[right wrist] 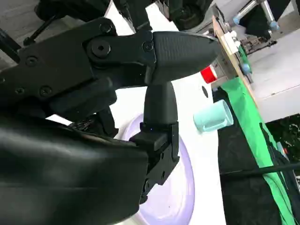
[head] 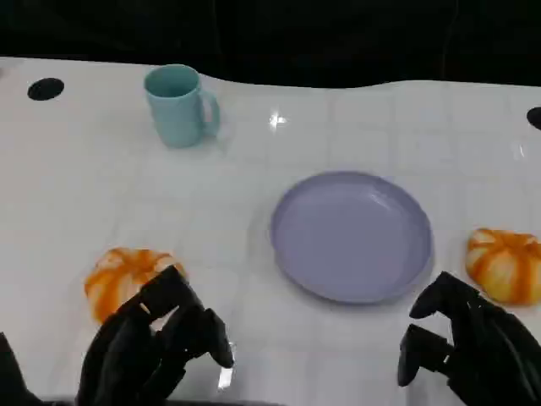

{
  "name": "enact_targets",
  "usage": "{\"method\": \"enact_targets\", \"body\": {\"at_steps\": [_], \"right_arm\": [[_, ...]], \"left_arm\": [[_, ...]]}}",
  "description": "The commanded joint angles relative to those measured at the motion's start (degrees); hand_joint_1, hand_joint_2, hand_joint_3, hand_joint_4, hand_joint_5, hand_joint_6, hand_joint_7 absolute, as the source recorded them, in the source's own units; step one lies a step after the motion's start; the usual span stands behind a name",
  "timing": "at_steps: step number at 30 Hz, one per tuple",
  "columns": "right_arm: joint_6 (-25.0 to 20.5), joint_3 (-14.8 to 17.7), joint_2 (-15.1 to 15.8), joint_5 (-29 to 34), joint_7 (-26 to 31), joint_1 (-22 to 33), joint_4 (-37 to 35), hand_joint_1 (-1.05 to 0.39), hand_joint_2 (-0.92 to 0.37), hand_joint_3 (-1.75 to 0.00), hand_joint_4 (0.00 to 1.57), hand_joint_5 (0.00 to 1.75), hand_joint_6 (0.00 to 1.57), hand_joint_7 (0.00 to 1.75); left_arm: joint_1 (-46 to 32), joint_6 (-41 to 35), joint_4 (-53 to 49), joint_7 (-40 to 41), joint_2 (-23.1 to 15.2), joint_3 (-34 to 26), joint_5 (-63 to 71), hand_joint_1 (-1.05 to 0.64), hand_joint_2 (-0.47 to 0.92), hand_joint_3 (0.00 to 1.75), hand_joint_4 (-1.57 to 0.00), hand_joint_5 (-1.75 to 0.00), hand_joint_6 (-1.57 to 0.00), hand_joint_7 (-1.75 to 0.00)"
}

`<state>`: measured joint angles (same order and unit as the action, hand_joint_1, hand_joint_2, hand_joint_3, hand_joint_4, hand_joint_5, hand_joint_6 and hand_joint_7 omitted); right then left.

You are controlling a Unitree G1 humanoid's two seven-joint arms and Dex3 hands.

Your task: Grasp the bread from the table and place it into the plate.

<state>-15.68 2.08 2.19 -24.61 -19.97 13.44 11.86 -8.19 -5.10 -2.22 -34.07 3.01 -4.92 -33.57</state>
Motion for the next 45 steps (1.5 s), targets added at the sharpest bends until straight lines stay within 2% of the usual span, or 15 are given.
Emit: {"method": "enact_targets", "body": {"at_steps": [1, 22, 28, 29, 31, 33, 35, 36, 38, 42, 45], "right_arm": [[0.1, 0.1, 0.5, 0.0, 0.0, 0.0, 0.5, -0.54, -0.92, -0.44, 0.72, 1.75, 0.45, 1.74], [0.0, -0.1, 0.1, -0.3, 0.3, 0.5, 1.2, -0.55, -0.92, -0.43, 0.72, 1.75, 0.44, 1.72], [0.4, -0.1, 0.0, -0.5, -0.1, 0.6, 1.0, -0.55, -0.92, -0.43, 0.72, 1.75, 0.44, 1.72], [0.2, -0.2, 0.0, -0.4, 0.1, 0.6, 1.2, -0.55, -0.92, -0.43, 0.72, 1.75, 0.44, 1.72], [-0.1, -0.2, 0.1, -0.3, 0.4, 0.7, 1.4, -0.55, -0.92, -0.42, 0.72, 1.75, 0.44, 1.72], [0.0, -0.2, 0.0, -0.2, 0.5, 0.7, 1.4, -0.55, -0.92, -0.42, 0.72, 1.75, 0.44, 1.72], [0.2, -0.2, -0.1, -0.2, 0.5, 0.6, 1.3, -0.55, -0.92, -0.42, 0.72, 1.75, 0.44, 1.72], [0.2, -0.3, 0.0, -0.1, 0.5, 0.6, 1.2, -0.55, -0.92, -0.42, 0.72, 1.75, 0.44, 1.72], [0.3, -0.3, 0.0, -0.1, 0.4, 0.6, 1.2, -0.55, -0.92, -0.43, 0.72, 1.75, 0.44, 1.73], [0.2, -0.5, 0.0, 0.0, 0.6, 0.6, 1.4, -0.55, -0.92, -0.43, 0.72, 1.75, 0.43, 1.73], [0.2, -0.6, 0.1, 0.1, 0.7, 0.6, 1.5, -0.55, -0.92, -0.43, 0.71, 1.75, 0.43, 1.74]], "left_arm": [[-0.5, -0.4, 0.5, 0.6, -0.5, -0.5, 0.0, -0.54, 0.92, 0.23, -0.77, -1.75, -0.62, -1.61], [-1.0, -0.4, 1.1, 0.2, -0.7, -0.6, 0.3, -0.53, 0.92, 0.24, -0.75, -1.75, -0.61, -1.62], [-1.2, 3.9, 1.1, 1.1, -0.4, -0.3, 3.8, -0.55, 0.92, 0.25, -0.76, -1.75, -0.61, -1.62], [-1.6, 5.5, 1.7, 1.3, -0.8, -0.1, 5.3, -0.55, 0.92, 0.26, -0.73, -1.74, -0.59, -1.57], [-2.0, 7.8, 2.6, 1.5, -1.3, 0.2, 7.4, -0.55, 0.92, 0.29, -0.62, -1.7, -0.59, -1.31], [-2.1, 9.5, 3.2, 2.1, -1.7, 0.3, 9.2, -0.55, 0.92, 0.29, -0.59, -1.69, -0.59, -1.24], [-2.4, 11.1, 4.5, 3.6, -2.2, 0.4, 11.9, -0.5, 0.92, 0.26, -0.54, -1.56, -0.61, -0.97], [-2.6, 11.4, 5.4, 4.8, -2.4, 0.5, 13.6, -0.47, 0.92, 0.24, -0.54, -1.48, -0.67, -0.72], [-3.3, 12.8, 7.3, 8.1, -3.1, 1.1, 18.4, -0.43, 0.92, 0.21, -0.53, -1.32, -0.75, -0.34], [-4.2, 16.5, 10.1, 12.2, -5.5, 2.4, 27.1, -0.4, 0.92, 0.2, -0.49, -1.08, -0.72, -0.1], [-4.4, 17.7, 10.8, 13.7, -6.5, 3.0, 29.8, -0.41, 0.92, 0.18, -0.49, -0.93, -0.7, -0.04]]}}
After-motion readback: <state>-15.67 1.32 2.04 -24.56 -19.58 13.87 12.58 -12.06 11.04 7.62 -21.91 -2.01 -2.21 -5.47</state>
